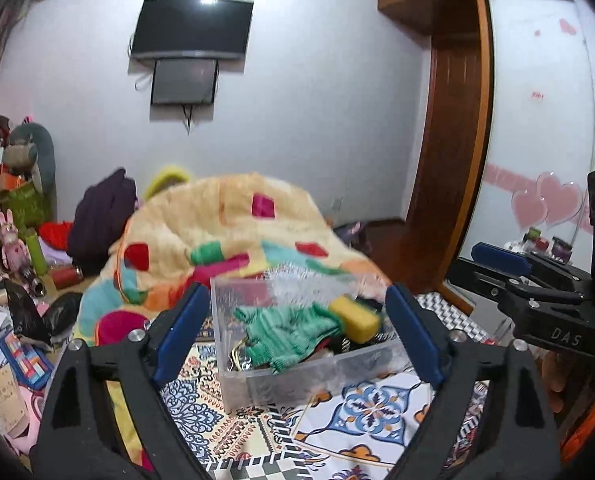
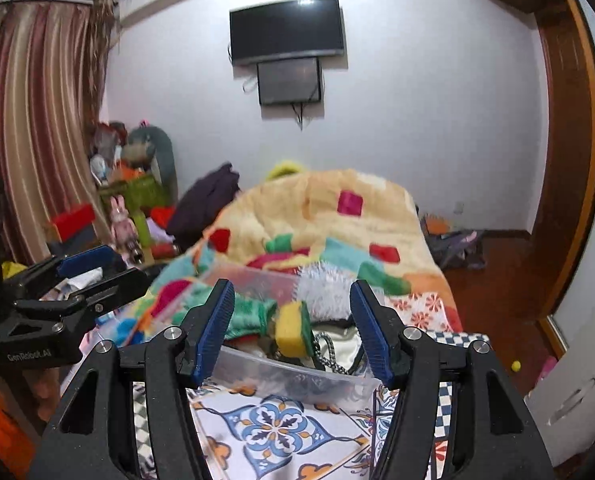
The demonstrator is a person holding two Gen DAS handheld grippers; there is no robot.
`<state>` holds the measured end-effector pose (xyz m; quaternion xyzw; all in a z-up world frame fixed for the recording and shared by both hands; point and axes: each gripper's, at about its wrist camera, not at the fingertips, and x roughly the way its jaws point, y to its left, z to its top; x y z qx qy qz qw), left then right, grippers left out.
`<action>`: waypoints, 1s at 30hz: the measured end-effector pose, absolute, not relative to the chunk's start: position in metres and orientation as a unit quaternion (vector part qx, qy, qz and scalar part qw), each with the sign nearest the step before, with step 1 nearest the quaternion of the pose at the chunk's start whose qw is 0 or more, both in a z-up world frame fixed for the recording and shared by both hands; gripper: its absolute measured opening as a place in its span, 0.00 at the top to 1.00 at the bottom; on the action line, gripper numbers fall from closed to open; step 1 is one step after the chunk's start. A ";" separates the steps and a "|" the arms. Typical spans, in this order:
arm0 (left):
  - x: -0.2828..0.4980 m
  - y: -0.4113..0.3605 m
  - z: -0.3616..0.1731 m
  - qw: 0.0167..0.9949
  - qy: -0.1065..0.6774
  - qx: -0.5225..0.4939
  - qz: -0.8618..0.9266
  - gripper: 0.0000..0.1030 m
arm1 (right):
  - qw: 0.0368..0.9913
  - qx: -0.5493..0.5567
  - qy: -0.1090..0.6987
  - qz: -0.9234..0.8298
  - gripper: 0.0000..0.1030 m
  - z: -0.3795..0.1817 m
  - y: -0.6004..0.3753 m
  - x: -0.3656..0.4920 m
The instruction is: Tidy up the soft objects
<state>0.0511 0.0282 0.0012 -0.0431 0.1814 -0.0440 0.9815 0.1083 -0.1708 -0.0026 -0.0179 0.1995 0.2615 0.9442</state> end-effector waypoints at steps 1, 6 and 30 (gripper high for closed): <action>0.046 0.026 0.005 0.983 0.173 -0.040 -0.044 0.08 | 0.946 -0.015 0.191 0.262 0.37 0.001 -0.173 0.103; 0.023 0.018 0.018 0.988 0.144 -0.034 -0.044 0.01 | 0.951 0.002 0.168 0.261 0.20 0.007 -0.178 0.091; 0.010 0.006 0.011 0.990 0.137 -0.026 -0.033 0.00 | 0.952 -0.003 0.154 0.267 0.12 -0.006 -0.184 0.074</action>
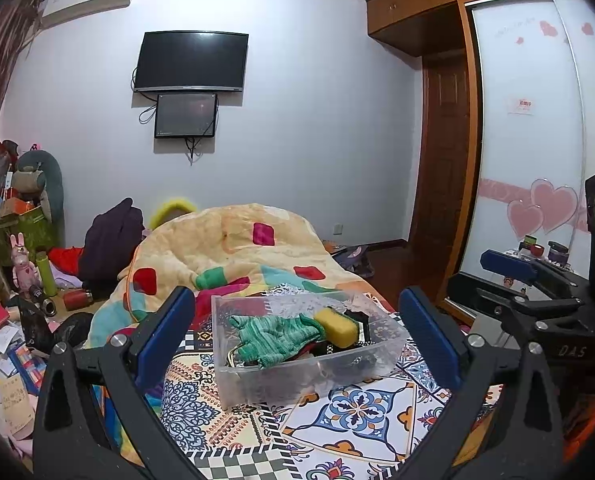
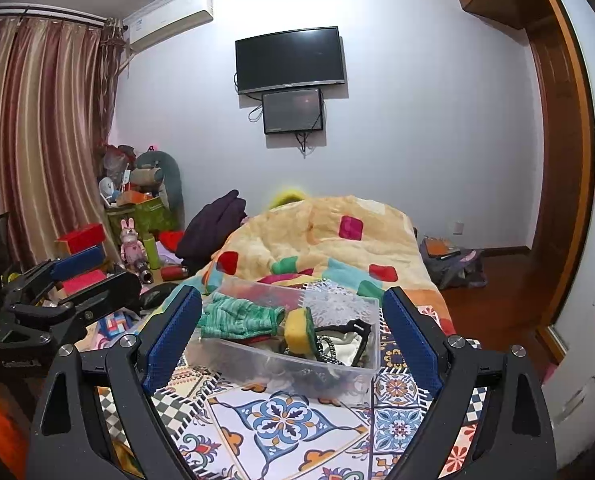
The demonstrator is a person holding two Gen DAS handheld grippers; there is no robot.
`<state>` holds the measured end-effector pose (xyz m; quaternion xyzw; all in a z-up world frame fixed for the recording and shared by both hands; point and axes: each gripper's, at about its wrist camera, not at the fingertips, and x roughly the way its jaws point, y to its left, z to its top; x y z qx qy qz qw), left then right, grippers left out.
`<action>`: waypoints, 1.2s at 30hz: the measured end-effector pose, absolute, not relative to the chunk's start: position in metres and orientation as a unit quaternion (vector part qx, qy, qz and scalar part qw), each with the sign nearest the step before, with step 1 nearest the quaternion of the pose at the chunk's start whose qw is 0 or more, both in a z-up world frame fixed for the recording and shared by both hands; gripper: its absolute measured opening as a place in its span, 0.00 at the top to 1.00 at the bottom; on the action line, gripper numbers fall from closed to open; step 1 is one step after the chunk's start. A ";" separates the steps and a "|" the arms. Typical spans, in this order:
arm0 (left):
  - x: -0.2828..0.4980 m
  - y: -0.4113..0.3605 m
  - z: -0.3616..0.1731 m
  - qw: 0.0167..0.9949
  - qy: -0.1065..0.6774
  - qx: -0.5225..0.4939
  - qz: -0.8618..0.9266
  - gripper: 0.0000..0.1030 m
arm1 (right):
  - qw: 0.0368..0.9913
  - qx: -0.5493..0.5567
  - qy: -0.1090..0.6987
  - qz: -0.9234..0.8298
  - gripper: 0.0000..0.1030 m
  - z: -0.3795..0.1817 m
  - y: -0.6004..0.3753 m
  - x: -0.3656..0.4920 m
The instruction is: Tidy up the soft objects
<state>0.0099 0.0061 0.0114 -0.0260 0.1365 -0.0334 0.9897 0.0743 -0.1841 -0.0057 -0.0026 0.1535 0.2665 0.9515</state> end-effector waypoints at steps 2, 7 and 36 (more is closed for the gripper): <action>0.011 0.006 0.010 0.990 0.138 -0.026 -0.033 0.00 | 0.952 -0.003 0.153 0.266 0.12 -0.006 -0.185 0.073; 0.011 0.006 0.009 0.990 0.139 -0.024 -0.029 0.00 | 0.951 -0.002 0.154 0.267 0.12 -0.006 -0.185 0.073; 0.013 0.008 0.006 0.990 0.135 -0.023 -0.022 0.00 | 0.950 -0.002 0.153 0.271 0.12 -0.005 -0.183 0.070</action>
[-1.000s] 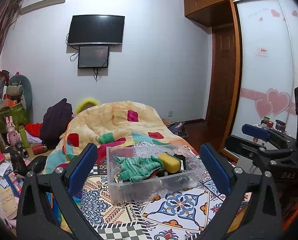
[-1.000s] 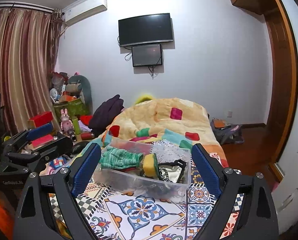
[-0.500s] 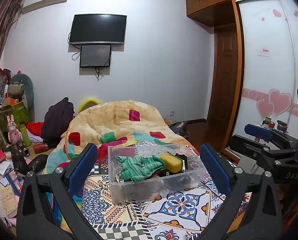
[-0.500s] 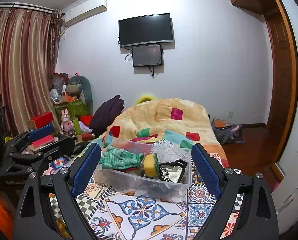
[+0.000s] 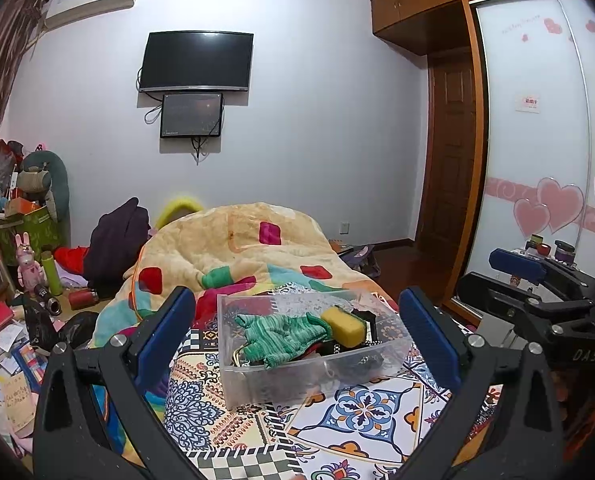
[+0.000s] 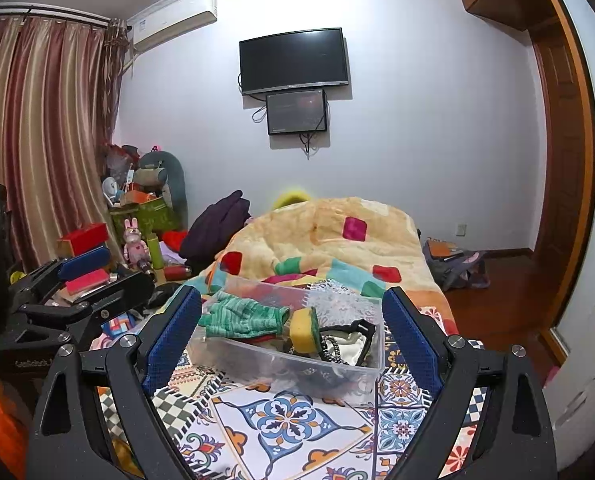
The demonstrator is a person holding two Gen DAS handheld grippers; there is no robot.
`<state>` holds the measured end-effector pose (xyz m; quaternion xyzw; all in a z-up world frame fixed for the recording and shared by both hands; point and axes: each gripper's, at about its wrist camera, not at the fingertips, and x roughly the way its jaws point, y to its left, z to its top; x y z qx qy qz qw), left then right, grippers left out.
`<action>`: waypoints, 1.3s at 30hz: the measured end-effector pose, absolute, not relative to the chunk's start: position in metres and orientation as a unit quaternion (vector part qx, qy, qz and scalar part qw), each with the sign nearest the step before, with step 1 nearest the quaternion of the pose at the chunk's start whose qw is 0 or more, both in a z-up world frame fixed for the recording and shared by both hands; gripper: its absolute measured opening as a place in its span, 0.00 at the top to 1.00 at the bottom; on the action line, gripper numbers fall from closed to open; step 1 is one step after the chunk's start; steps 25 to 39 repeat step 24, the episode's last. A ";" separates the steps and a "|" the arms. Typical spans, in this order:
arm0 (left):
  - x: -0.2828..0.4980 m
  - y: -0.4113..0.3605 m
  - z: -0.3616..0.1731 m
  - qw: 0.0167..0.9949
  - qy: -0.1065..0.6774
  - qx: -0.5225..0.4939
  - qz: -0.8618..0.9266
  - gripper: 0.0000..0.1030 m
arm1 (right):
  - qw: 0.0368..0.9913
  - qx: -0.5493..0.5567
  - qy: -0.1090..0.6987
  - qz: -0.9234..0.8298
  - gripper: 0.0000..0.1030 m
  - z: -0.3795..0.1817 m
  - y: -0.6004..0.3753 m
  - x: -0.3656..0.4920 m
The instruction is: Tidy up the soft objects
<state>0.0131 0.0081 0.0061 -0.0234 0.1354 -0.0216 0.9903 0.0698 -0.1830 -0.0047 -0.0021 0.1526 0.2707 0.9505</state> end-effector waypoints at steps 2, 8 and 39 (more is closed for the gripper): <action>0.013 0.008 0.006 0.990 0.137 -0.023 -0.024 0.00 | 0.951 -0.002 0.153 0.271 0.12 -0.005 -0.183 0.070; 0.012 0.007 0.007 0.990 0.139 -0.025 -0.027 0.00 | 0.950 -0.002 0.153 0.271 0.12 -0.005 -0.183 0.070; 0.016 0.010 0.007 0.988 0.147 -0.036 -0.028 0.00 | 0.951 -0.002 0.152 0.270 0.06 -0.006 -0.183 0.073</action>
